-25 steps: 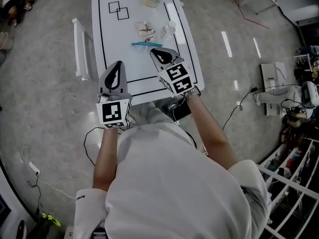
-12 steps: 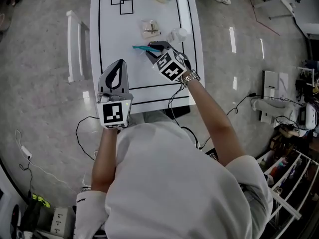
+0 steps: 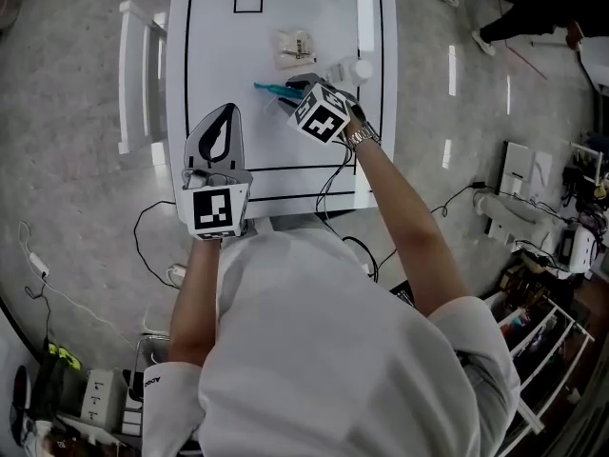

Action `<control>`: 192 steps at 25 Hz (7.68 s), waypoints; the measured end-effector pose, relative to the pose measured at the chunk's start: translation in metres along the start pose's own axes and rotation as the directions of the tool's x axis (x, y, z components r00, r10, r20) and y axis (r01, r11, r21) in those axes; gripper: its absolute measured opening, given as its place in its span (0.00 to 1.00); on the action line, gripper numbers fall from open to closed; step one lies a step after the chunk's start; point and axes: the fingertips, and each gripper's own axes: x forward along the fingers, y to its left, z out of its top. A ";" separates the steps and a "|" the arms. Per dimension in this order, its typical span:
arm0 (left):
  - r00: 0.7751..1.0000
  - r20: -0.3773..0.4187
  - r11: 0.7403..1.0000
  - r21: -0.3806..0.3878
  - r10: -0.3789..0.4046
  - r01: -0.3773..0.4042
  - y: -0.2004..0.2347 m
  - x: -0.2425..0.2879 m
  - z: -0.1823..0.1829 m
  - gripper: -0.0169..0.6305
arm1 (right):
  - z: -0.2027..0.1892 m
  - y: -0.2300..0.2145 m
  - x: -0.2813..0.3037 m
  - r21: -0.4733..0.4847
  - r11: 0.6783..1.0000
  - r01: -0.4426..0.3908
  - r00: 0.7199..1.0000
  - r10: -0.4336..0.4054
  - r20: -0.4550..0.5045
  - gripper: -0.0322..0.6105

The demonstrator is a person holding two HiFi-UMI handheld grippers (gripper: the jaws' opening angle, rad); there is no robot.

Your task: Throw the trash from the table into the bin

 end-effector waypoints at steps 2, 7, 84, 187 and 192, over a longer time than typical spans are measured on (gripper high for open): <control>1.000 -0.005 1.000 0.002 -0.001 0.001 -0.002 0.000 -0.002 0.03 | -0.002 0.000 0.006 -0.005 1.000 -0.002 1.000 0.002 -0.011 0.25; 1.000 -0.016 1.000 0.007 -0.005 0.005 -0.009 -0.007 -0.006 0.03 | -0.004 -0.001 0.009 0.007 0.999 0.035 0.999 -0.035 -0.004 0.19; 0.723 -0.120 0.696 0.202 -0.680 0.689 -0.501 -0.234 -0.095 0.03 | -0.435 0.373 -0.407 0.915 -0.184 0.359 0.226 -0.934 -0.276 0.11; 0.939 0.140 0.940 0.187 -0.314 0.286 -0.303 -0.222 0.020 0.03 | -0.280 0.286 -0.398 0.953 0.214 0.214 0.274 -0.950 0.152 0.06; 0.964 0.187 0.975 0.147 -0.191 0.165 -0.254 -0.256 0.031 0.03 | -0.195 0.278 -0.393 0.889 0.409 0.208 0.309 -0.889 0.337 0.06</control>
